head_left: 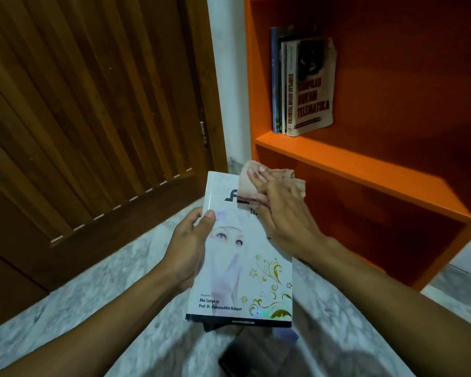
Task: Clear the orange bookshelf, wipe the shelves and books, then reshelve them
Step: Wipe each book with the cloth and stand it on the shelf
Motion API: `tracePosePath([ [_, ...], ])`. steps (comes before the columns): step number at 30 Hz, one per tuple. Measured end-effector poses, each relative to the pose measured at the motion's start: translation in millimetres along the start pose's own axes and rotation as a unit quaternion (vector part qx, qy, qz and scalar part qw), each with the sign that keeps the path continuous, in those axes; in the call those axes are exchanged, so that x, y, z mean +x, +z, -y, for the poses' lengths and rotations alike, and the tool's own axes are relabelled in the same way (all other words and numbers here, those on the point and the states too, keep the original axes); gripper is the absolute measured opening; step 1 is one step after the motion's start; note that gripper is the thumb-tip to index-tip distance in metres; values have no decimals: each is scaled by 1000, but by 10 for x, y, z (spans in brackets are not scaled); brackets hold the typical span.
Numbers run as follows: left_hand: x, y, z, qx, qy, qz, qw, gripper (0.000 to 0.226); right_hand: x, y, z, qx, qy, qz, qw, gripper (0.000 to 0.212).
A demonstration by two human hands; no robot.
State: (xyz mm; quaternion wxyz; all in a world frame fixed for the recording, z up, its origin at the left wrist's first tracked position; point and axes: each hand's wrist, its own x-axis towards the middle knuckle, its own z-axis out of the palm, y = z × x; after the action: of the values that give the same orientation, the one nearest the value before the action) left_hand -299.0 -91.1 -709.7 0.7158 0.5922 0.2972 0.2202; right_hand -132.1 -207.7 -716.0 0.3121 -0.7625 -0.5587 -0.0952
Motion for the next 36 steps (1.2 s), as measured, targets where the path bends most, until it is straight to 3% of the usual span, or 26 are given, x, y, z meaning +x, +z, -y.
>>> tracePosePath([
  [9, 264, -320, -72, -119, -18, -117, 986, 34, -407, 237, 223, 79, -116, 136, 981, 61],
  [11, 294, -423, -82, -122, -17, -136, 983, 34, -507, 292, 240, 114, -130, 157, 972, 53],
  [16, 348, -632, -77, -127, 5, -191, 973, 36, -707, 409, 302, 200, -67, 211, 955, 37],
  [20, 386, -781, -3, -112, 2, -222, 969, 38, -712, 358, 326, 292, -8, 226, 929, 11],
  [24, 308, -774, 5, -60, 5, -212, 975, 43, -525, 282, 283, 424, 92, 150, 888, 23],
  [28, 155, -562, -11, 26, 12, -167, 985, 35, -201, 226, 233, 458, 212, 20, 863, 34],
  [31, 69, -379, 58, 37, -19, -114, 993, 31, 8, 206, 253, 453, 240, -101, 853, 43],
  [33, 23, -219, 114, 33, -35, -68, 997, 31, 109, 225, 286, 425, 224, -130, 867, 38],
  [34, -5, -128, 126, 37, -32, -47, 998, 31, 133, 246, 311, 385, 210, -121, 891, 38],
  [36, -29, 18, 164, 48, -7, -19, 999, 30, 137, 332, 334, 197, 163, -80, 963, 47],
])
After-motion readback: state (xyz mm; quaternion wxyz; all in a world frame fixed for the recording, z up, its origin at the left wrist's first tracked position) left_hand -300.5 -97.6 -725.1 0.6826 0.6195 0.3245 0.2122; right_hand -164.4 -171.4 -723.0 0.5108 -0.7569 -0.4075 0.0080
